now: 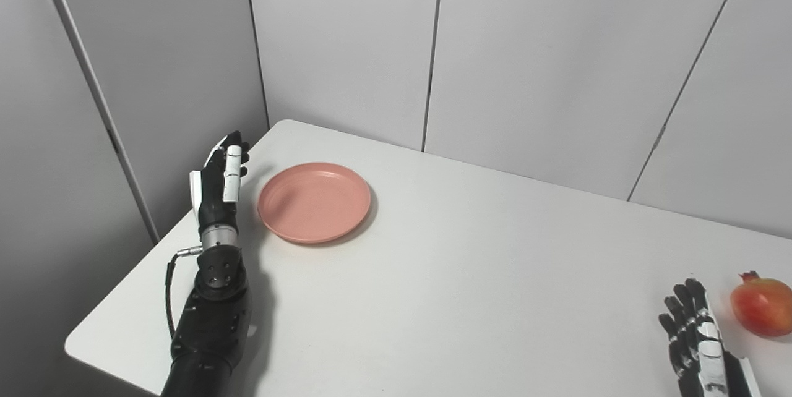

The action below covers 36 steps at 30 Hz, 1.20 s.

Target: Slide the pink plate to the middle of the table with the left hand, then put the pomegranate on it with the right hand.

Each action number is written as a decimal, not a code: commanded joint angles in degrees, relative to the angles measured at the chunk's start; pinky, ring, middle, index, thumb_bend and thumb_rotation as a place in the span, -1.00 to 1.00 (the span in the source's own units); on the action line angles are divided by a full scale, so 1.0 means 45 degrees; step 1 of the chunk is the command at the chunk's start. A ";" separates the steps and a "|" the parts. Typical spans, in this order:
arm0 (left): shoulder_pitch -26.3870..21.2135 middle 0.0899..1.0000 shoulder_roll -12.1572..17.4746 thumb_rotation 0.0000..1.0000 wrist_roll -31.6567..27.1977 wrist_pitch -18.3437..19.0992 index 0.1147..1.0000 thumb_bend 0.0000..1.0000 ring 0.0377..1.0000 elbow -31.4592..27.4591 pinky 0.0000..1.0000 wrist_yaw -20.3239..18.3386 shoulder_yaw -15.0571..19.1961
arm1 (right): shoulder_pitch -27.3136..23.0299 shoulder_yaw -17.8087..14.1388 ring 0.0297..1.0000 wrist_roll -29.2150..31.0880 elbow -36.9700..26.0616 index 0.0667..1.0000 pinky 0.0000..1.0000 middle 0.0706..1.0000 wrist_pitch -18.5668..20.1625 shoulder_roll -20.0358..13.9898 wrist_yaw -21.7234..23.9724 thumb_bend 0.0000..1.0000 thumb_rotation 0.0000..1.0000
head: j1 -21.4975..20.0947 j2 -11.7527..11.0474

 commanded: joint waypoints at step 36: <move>-0.0984 0.65 -0.0497 1.00 -0.1954 0.0235 0.64 0.52 0.68 0.0735 0.68 -0.1959 -0.1323 | -0.0309 -0.0189 1.00 0.0230 -0.0767 1.00 1.00 1.00 0.0408 -0.0064 0.0037 -0.12 0.87 | 0.0121 0.0142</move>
